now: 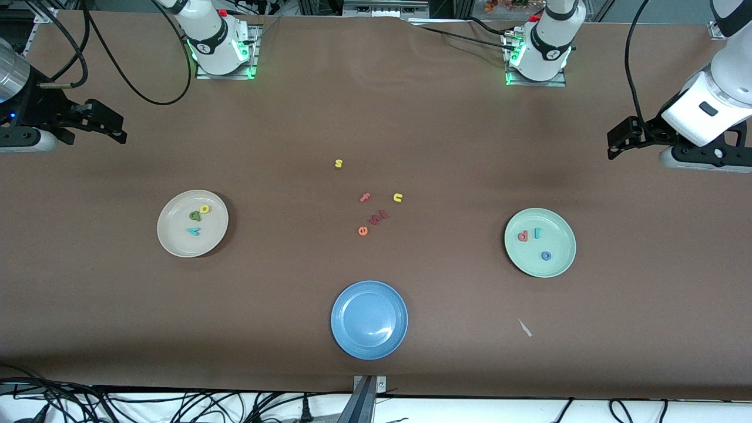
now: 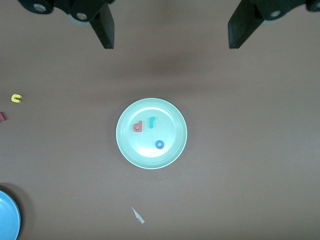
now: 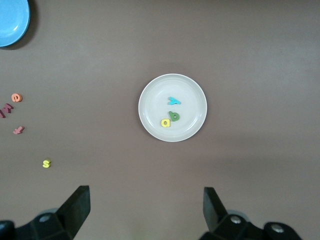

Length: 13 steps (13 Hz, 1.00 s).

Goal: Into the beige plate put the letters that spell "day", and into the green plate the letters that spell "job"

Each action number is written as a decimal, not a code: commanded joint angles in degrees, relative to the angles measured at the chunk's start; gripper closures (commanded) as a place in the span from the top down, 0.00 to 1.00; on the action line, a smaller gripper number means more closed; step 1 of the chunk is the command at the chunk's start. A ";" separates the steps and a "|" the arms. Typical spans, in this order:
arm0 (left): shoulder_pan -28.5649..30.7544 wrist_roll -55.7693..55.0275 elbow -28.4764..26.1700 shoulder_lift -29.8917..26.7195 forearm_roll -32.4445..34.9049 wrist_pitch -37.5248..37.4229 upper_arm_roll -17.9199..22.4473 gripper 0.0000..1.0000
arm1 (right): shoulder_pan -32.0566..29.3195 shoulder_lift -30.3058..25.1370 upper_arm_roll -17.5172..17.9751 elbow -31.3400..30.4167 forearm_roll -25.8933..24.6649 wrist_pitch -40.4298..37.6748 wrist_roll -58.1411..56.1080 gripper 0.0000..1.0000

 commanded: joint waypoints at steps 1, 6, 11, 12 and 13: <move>0.39 -0.20 1.24 0.21 -0.78 -1.26 0.32 1.00 | -0.71 -1.16 0.48 -1.53 1.09 -0.20 0.63 1.00; 1.17 0.06 1.32 0.20 -0.17 -1.26 0.49 1.00 | -0.45 -0.72 0.57 -0.92 0.65 -1.17 0.55 1.00; 1.53 0.24 2.29 0.12 0.89 -1.17 0.41 1.00 | -0.80 -0.63 0.31 -0.83 -1.37 -1.08 1.25 1.00; 1.44 0.59 3.16 0.20 0.80 -1.17 0.32 1.00 | -1.06 -0.54 -0.04 -0.83 -1.37 -1.08 1.25 1.00; 1.35 0.76 3.26 0.21 0.80 -1.25 0.14 1.00 | -1.32 -0.28 -0.31 -0.83 -1.11 -1.17 1.16 1.00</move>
